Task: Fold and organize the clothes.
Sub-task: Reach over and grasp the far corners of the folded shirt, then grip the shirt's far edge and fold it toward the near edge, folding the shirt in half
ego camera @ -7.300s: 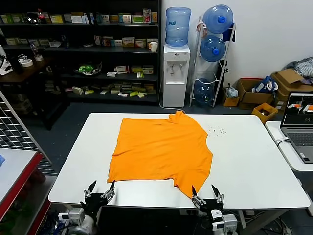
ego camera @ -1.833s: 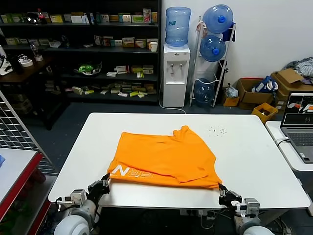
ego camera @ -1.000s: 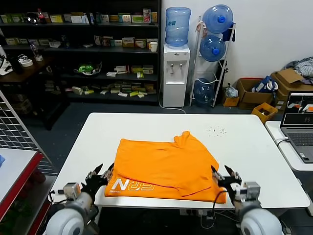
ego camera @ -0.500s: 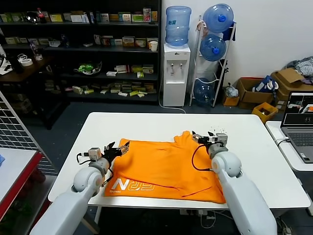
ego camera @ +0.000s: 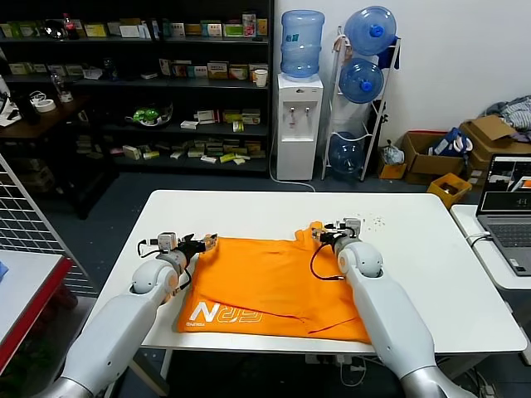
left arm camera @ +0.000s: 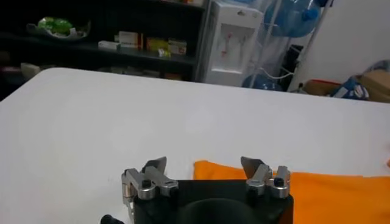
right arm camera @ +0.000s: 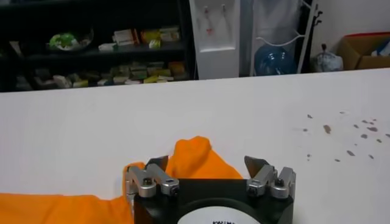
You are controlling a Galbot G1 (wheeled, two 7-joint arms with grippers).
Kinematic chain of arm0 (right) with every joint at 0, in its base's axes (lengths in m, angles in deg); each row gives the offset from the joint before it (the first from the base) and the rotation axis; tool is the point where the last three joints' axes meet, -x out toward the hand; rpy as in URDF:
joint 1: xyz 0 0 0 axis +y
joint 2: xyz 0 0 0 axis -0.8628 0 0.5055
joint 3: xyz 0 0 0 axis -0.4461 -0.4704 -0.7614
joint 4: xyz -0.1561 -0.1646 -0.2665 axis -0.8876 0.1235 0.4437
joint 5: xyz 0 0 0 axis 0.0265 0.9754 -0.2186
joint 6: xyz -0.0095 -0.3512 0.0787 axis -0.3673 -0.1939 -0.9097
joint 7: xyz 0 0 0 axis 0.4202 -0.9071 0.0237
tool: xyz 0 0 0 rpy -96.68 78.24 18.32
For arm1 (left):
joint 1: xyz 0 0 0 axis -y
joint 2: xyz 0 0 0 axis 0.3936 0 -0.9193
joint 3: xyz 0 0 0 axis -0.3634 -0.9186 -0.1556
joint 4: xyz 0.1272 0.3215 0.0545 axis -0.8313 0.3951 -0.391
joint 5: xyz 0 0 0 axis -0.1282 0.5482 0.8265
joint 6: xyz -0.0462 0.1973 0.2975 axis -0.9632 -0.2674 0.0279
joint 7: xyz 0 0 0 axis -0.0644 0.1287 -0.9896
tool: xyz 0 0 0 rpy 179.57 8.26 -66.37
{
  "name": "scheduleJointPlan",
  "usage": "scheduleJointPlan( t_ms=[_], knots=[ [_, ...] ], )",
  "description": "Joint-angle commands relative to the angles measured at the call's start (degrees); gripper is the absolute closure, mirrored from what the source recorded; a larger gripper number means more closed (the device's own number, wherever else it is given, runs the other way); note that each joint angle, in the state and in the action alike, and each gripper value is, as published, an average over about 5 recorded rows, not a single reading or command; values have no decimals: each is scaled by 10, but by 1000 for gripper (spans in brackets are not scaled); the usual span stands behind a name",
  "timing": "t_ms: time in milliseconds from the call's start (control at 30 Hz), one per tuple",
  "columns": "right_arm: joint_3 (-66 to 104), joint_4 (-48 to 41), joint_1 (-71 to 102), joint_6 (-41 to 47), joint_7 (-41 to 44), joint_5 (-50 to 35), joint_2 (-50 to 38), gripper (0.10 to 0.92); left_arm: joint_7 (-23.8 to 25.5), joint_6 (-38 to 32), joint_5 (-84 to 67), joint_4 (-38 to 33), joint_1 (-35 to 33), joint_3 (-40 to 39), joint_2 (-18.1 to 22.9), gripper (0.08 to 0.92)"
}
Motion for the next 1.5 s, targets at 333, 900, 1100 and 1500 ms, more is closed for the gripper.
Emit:
scheduleJointPlan(
  t_ms=[333, 900, 1100, 1500],
  knots=[
    [-8, -72, -29, -3, 20, 12, 17, 351, 10, 1, 4, 51, 27, -25, 10, 273],
    [-4, -2, 7, -70, 42, -2, -1, 842, -7, -14, -2, -10, -8, -19, -2, 767],
    [3, 92, 56, -62, 22, -36, -29, 899, -22, -14, -7, -104, -48, -3, -20, 903],
    [37, 298, 208, -30, -19, -89, -102, 899, -44, -17, -9, -250, -146, 43, -54, 909]
  ],
)
